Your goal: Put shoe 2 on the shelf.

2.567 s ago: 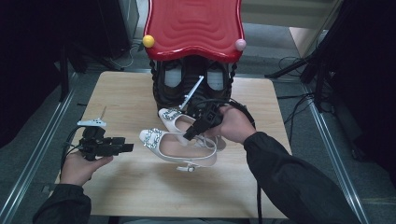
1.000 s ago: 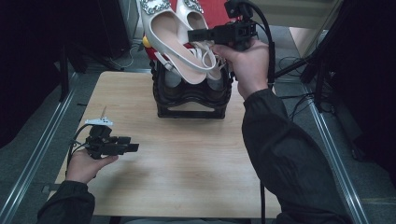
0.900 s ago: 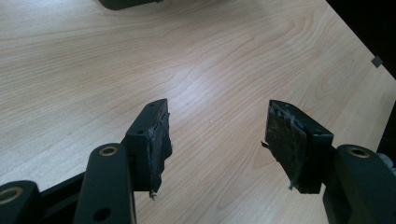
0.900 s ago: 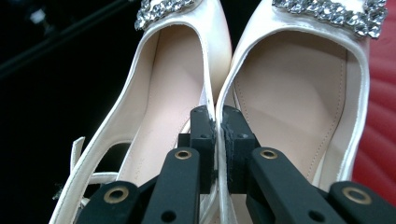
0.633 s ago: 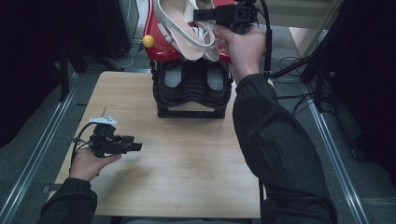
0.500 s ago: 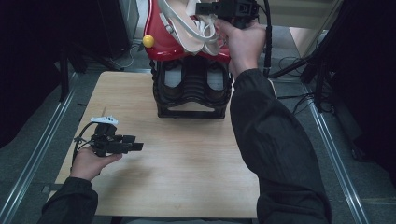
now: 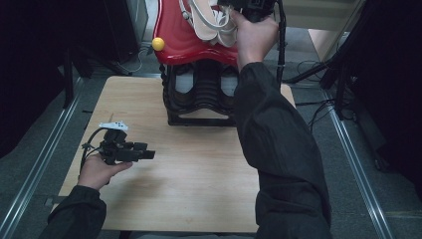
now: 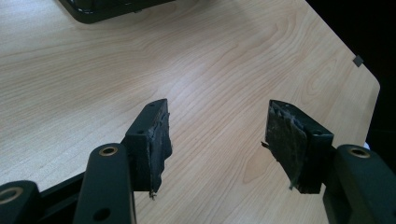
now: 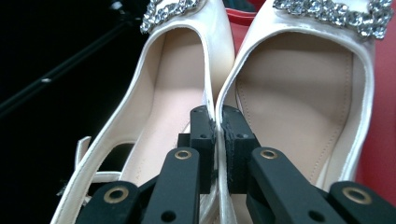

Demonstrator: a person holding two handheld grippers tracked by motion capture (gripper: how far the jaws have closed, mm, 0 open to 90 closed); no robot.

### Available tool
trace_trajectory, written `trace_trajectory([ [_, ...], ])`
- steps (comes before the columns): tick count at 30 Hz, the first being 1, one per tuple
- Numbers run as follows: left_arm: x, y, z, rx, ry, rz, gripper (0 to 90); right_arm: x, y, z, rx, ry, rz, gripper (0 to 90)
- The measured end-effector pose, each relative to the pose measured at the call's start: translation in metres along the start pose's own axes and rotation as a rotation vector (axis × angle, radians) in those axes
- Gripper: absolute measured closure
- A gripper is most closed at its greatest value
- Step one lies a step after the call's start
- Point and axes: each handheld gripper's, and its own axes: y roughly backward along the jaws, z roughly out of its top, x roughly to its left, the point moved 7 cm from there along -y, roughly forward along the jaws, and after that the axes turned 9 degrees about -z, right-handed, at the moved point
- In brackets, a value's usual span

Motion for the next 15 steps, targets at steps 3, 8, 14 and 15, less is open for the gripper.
trace_trajectory([
  [3,0.001,0.0,0.0,0.007,-0.008,-0.007,40.0,-0.004,-0.008,-0.001,-0.004,-0.002,-0.045,86.4],
  [8,0.001,-0.002,0.001,0.007,-0.005,-0.014,39.9,-0.007,-0.021,-0.007,0.004,-0.009,-0.077,86.4],
  [14,0.0,-0.002,0.001,0.013,-0.015,-0.016,39.9,0.001,-0.03,-0.013,0.015,0.0,-0.101,86.2],
  [15,-0.001,-0.002,0.001,0.012,-0.015,-0.014,39.9,0.001,-0.03,-0.013,0.012,0.001,-0.106,86.2],
])
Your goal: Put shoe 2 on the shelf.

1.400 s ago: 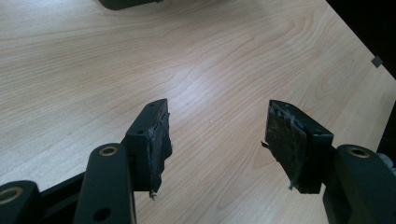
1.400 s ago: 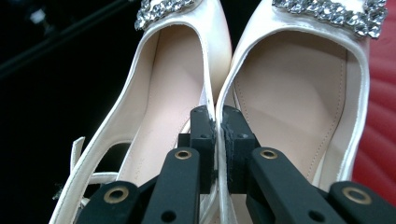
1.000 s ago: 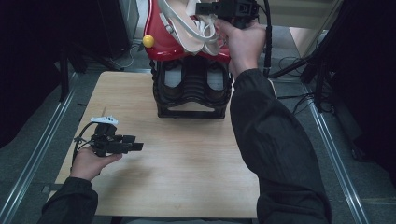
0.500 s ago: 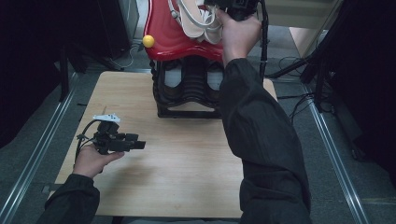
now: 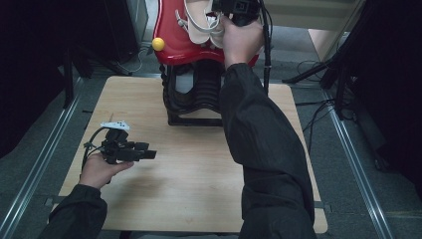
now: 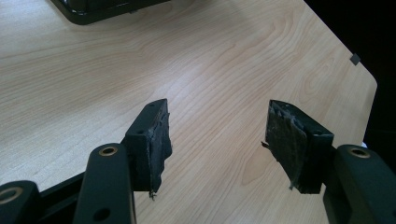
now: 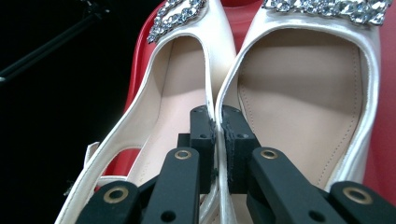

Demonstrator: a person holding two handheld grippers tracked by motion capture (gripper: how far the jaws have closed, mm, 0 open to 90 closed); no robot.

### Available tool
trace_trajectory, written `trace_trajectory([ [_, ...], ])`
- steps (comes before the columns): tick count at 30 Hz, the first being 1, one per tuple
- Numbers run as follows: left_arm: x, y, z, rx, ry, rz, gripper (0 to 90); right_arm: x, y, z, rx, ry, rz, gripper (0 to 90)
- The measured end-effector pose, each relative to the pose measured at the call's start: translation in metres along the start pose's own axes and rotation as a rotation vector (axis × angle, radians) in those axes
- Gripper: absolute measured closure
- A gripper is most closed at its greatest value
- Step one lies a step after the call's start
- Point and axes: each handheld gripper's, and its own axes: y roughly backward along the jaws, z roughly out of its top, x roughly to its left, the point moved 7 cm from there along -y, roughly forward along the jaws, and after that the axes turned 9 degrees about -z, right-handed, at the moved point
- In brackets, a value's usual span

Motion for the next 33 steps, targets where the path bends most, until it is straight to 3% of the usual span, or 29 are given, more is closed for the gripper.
trace_trajectory([
  [7,-0.002,-0.001,0.0,0.002,0.002,0.002,39.9,-0.001,0.002,0.0,0.0,-0.009,0.012,84.6],
  [10,-0.002,-0.002,0.0,0.005,-0.003,-0.002,39.9,-0.001,0.003,0.0,-0.013,0.031,0.007,83.7],
  [13,-0.003,-0.003,0.0,0.006,-0.001,0.0,39.9,-0.003,0.004,0.0,-0.007,0.017,0.016,82.5],
  [25,-0.003,-0.006,-0.001,0.022,-0.003,0.001,39.7,-0.001,0.012,0.003,0.01,0.045,0.053,63.9],
  [33,-0.004,-0.009,-0.002,0.025,-0.001,0.002,39.4,-0.002,0.024,0.01,0.0,0.067,0.05,60.0],
])
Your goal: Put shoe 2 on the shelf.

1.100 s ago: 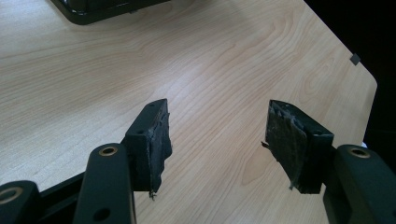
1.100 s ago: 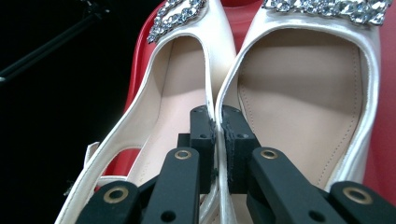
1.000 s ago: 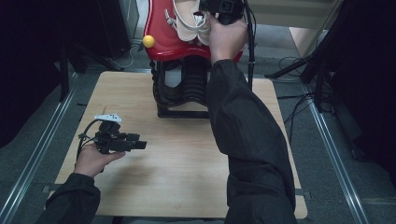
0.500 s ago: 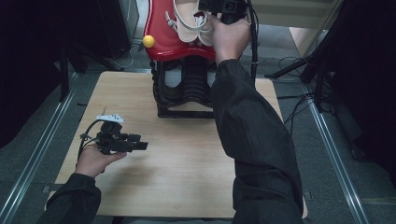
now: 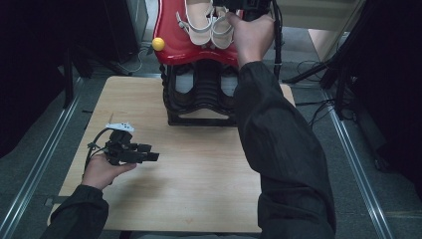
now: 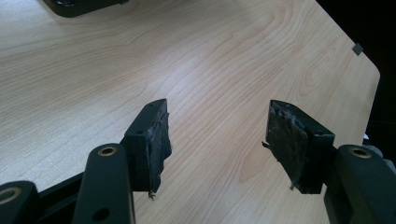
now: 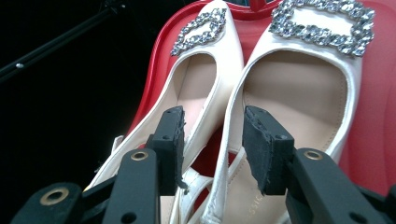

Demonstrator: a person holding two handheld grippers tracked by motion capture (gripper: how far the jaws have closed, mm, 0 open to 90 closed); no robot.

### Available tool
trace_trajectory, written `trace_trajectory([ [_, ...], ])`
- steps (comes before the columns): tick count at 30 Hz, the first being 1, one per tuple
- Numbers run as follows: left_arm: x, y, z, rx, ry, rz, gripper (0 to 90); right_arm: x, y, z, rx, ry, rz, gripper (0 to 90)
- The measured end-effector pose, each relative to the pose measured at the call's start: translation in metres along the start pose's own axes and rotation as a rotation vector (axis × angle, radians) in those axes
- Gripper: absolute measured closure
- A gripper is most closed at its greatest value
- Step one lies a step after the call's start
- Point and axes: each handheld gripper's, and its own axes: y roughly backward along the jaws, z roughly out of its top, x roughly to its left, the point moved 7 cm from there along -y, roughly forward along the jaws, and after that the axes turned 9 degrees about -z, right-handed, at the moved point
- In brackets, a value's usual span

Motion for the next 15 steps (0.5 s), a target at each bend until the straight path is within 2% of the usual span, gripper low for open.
trace_trajectory([
  [5,0.001,0.0,0.0,0.002,0.0,0.0,39.4,-0.005,0.008,0.003,0.003,-0.007,0.005,55.1],
  [9,0.001,0.0,0.0,0.002,0.0,0.003,39.3,-0.011,0.014,0.004,0.0,0.02,-0.011,51.9],
  [15,0.0,-0.001,0.0,0.005,-0.002,0.0,39.1,-0.018,0.021,0.003,0.006,0.038,-0.01,48.1],
])
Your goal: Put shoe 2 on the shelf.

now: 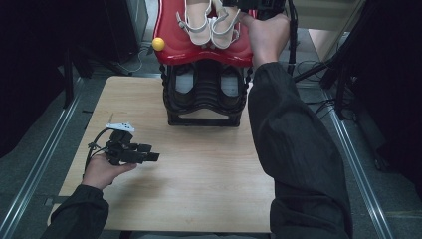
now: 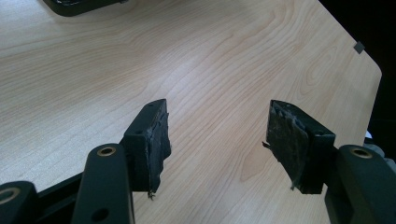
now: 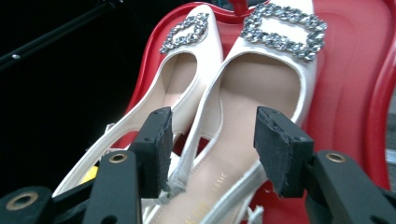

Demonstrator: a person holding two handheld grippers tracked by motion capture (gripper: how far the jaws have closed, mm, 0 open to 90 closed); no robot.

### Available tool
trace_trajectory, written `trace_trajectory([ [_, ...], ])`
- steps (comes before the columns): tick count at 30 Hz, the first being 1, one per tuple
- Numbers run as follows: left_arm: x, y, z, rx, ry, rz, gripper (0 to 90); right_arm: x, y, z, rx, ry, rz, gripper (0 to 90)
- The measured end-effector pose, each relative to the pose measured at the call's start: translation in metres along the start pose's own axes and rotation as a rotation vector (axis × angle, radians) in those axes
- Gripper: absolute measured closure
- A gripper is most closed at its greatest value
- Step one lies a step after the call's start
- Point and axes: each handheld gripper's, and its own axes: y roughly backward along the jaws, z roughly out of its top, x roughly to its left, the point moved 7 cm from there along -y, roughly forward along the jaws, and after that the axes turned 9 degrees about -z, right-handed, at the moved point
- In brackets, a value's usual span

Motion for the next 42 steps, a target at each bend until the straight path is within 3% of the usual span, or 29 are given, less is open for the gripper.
trace_trajectory([
  [12,0.0,-0.001,0.0,0.006,0.001,0.001,38.9,-0.02,0.013,-0.009,-0.003,0.003,-0.011,45.8],
  [42,-0.001,-0.002,-0.001,0.016,-0.014,0.003,38.8,-0.109,0.042,-0.061,0.004,-0.048,-0.099,44.4],
])
